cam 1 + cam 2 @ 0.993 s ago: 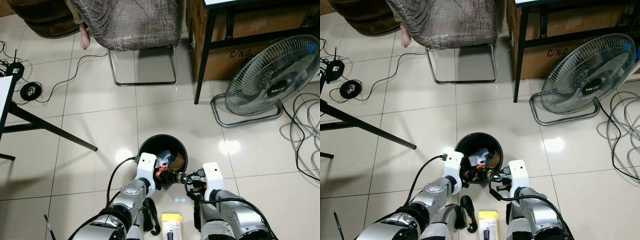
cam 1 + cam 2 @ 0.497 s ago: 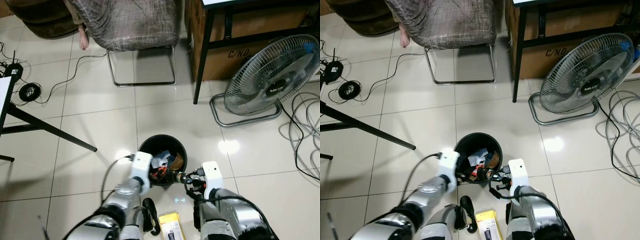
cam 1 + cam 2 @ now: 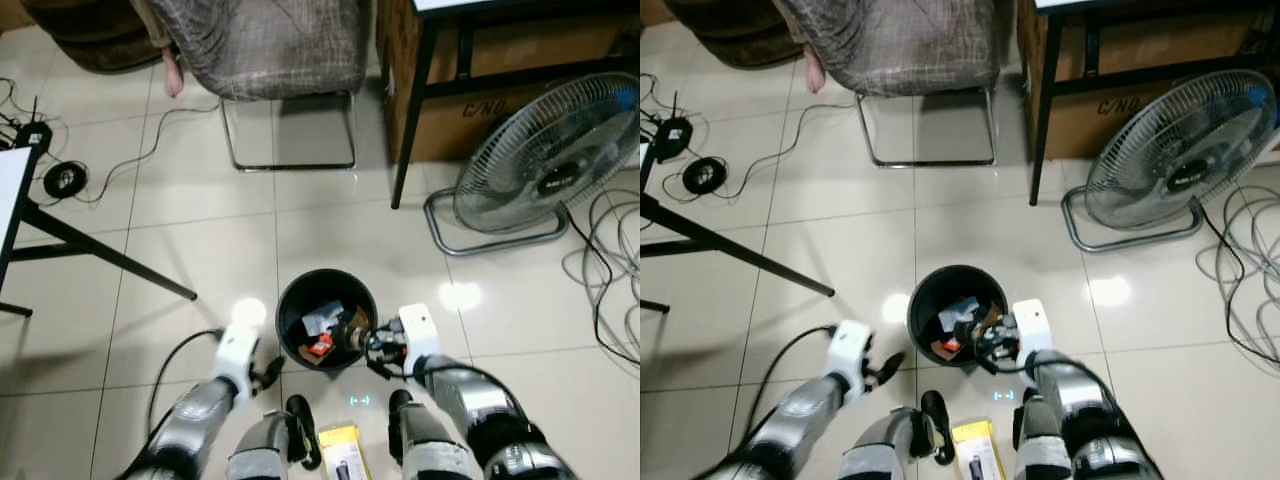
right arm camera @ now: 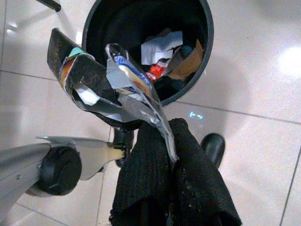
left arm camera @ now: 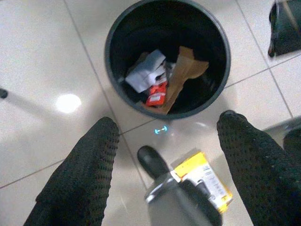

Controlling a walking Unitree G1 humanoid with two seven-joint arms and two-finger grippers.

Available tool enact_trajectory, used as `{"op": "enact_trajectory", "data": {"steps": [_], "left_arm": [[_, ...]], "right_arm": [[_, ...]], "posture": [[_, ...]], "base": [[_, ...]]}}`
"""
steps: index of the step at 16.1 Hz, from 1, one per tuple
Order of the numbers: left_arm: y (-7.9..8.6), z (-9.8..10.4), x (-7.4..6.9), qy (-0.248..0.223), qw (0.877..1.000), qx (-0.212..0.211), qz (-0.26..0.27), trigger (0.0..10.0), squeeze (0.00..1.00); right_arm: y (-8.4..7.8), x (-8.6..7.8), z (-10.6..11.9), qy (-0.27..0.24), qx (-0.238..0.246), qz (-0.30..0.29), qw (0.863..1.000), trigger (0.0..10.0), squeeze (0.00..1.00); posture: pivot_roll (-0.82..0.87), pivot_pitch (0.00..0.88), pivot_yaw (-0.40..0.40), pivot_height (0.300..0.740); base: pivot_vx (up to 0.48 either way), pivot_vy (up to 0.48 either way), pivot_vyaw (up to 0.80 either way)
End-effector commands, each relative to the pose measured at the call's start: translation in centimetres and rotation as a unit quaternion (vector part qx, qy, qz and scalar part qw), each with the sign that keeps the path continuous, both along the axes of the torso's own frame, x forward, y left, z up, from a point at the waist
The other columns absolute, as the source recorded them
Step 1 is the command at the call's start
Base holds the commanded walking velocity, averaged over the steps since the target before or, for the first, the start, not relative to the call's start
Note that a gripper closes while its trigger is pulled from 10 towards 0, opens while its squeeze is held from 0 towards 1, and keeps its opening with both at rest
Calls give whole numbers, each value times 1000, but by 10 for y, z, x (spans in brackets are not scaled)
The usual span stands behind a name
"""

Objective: Picking trash to rubbish bin

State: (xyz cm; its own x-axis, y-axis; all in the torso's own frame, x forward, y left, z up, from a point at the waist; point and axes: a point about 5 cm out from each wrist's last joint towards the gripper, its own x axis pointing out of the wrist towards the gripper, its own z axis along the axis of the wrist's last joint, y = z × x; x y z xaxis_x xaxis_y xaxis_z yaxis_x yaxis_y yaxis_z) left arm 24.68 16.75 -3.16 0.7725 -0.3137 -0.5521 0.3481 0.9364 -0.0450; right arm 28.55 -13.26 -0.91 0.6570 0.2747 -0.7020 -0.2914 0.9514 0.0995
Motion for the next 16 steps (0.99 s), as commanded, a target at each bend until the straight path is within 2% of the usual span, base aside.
{"op": "enact_trajectory", "data": {"steps": [1, 9, 16], "left_arm": [[9, -8, -16, 20, 1000, 3, -3, 10000, 0], [35, -2, -52, 19, 1000, 1, 12, 10000, 0], [44, 11, -79, 35, 999, 3, 21, 10000, 0]], "right_arm": [[7, -8, -9, 15, 0, 13, 1000, 10000, 0], [31, 11, 4, -18, 9, 40, 999, 10000, 0], [27, 24, 15, -55, 9, 9, 998, 10000, 0]], "posture": [[-46, 323, 156, 740], [51, 339, 164, 740], [120, 381, 203, 740]], "base": [[0, 0, 0], [0, 0, 0], [0, 0, 0]]}}
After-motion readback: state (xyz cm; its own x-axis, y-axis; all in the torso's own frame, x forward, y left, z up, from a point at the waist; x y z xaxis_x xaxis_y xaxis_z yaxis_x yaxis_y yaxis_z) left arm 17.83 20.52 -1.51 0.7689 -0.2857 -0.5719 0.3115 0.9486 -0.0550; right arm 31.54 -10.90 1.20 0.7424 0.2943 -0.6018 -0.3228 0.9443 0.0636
